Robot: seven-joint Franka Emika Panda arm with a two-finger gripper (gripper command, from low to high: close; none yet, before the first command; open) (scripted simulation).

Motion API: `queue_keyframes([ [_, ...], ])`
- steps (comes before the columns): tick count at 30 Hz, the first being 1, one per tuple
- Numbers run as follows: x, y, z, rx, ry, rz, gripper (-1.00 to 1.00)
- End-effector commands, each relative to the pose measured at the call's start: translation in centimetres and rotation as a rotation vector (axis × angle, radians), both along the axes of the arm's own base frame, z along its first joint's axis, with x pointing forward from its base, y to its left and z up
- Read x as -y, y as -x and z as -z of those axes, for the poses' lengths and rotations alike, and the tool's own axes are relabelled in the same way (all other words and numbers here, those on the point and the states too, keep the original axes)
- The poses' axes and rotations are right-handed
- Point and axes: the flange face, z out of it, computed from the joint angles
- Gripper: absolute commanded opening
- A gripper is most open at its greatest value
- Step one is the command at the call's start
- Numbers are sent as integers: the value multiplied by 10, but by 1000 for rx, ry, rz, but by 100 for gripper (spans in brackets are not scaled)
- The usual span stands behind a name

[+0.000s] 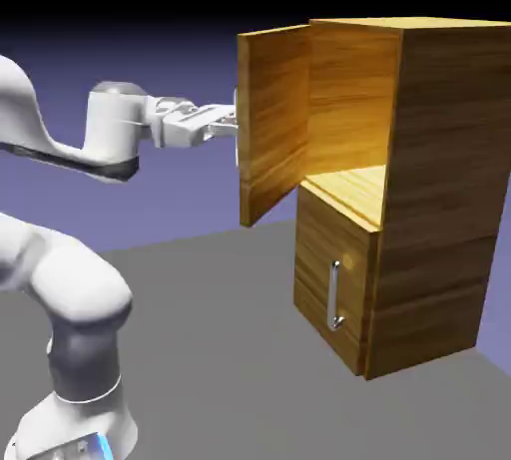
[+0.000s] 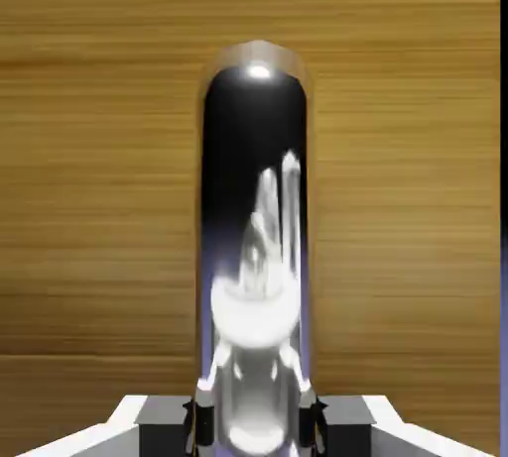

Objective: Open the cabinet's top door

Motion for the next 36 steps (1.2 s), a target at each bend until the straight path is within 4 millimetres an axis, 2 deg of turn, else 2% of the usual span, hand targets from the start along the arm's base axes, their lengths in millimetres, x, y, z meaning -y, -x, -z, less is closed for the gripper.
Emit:
queue_keyframes([
  [1, -8, 1, 0, 0, 0, 31, -100],
  [10, -77, -1, 0, 0, 0, 286, -100],
  [16, -111, -8, 0, 0, 0, 411, -100],
  [20, -124, -12, 0, 0, -1, 462, -100],
  [36, -153, -24, 0, -1, 0, 579, -100],
])
